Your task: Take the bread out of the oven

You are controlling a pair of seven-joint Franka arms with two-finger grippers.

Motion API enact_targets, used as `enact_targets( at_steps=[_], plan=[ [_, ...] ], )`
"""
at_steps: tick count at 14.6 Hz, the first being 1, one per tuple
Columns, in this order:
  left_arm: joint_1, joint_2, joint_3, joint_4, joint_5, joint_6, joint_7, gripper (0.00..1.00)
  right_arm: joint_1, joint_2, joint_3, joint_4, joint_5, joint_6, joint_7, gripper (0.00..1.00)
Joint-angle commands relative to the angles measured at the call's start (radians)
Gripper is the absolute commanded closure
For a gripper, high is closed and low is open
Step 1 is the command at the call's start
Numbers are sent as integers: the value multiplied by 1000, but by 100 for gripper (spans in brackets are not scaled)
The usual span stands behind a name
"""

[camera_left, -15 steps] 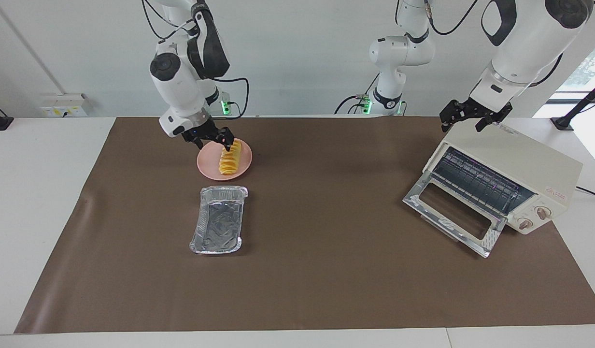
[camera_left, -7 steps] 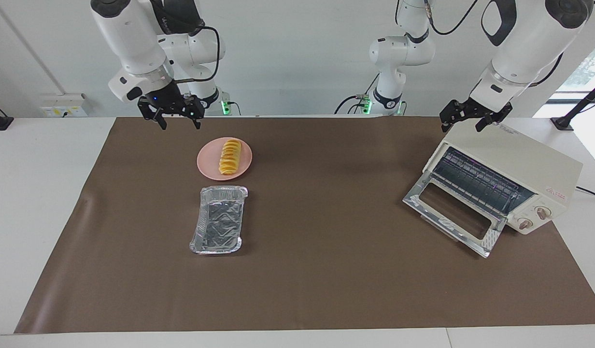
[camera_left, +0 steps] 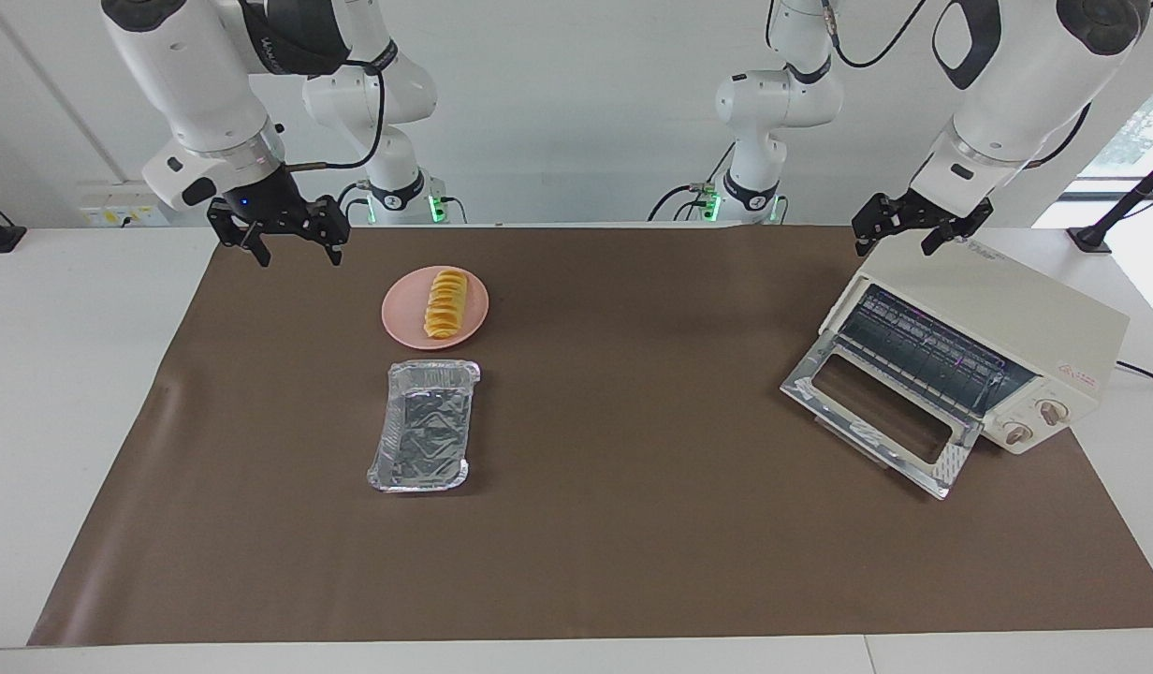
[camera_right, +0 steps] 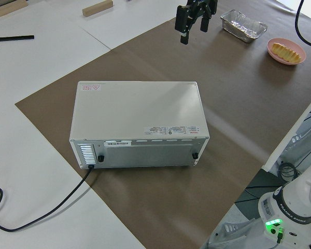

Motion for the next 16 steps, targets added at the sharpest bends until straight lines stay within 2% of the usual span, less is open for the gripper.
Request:
enact_targets(
  at_steps=[1,16],
  plan=[
    [10,-16,-6,-12,11,12,11,0,-16,13,6,30,-20,-46,-21,0],
    [10,-16,-6,-12,11,12,11,0,-17,6,4,22,-25,-72,-19,0]
  ],
)
